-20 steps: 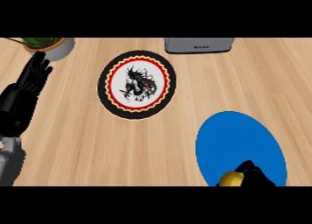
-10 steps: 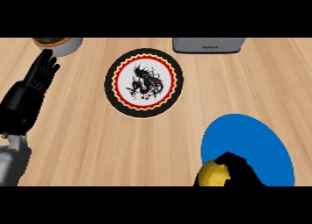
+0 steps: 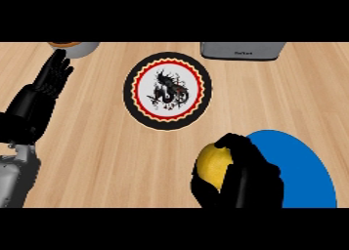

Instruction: Pick the lemon from the plate and place it in the plate

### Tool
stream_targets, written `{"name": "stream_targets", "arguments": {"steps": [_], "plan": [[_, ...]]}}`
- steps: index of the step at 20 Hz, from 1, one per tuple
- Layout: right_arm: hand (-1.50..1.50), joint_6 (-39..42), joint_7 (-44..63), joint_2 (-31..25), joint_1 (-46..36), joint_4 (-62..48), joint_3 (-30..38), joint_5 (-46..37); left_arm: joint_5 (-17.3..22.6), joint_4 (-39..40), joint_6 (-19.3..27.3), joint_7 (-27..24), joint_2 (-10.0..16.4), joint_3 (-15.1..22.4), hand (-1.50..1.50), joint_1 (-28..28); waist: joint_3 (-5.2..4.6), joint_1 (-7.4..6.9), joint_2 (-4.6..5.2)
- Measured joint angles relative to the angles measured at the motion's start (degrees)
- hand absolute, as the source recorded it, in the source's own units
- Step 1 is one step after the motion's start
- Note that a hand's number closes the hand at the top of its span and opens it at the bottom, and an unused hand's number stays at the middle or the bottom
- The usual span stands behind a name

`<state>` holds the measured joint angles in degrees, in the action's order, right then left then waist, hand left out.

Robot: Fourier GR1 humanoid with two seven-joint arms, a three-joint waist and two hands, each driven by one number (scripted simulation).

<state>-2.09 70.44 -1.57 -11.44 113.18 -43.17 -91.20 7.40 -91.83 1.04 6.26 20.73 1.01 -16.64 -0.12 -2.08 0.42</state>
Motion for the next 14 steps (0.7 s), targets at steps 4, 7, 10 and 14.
{"name": "stream_targets", "arguments": {"steps": [4, 7, 10, 14], "plan": [[1.5, -1.03, -0.06, 0.53, -8.22, -5.89, 4.7, 5.34, 0.25, -0.19, -0.43, -0.13, -0.6, 0.47, 0.0, -0.37, 0.02, -1.1, 0.26], [1.5, -2.21, -0.51, 0.73, -13.98, -11.1, 8.62, 9.91, 0.26, 0.71, -0.94, -0.38, -0.57, 0.51, 0.0, -1.23, 0.04, -1.69, 0.52], [1.5, -3.77, -1.03, 0.84, -19.08, -16.97, 12.36, 13.99, -0.02, 0.72, -0.71, 0.15, -1.04, 0.95, 0.0, -2.16, 0.07, -2.13, 0.6], [1.5, -6.18, -1.91, 0.93, -25.35, -25.74, 17.49, 18.67, 0.07, 1.17, -1.06, -0.1, -1.19, 0.93, 0.0, -2.72, 0.08, -2.92, 0.82]]}}
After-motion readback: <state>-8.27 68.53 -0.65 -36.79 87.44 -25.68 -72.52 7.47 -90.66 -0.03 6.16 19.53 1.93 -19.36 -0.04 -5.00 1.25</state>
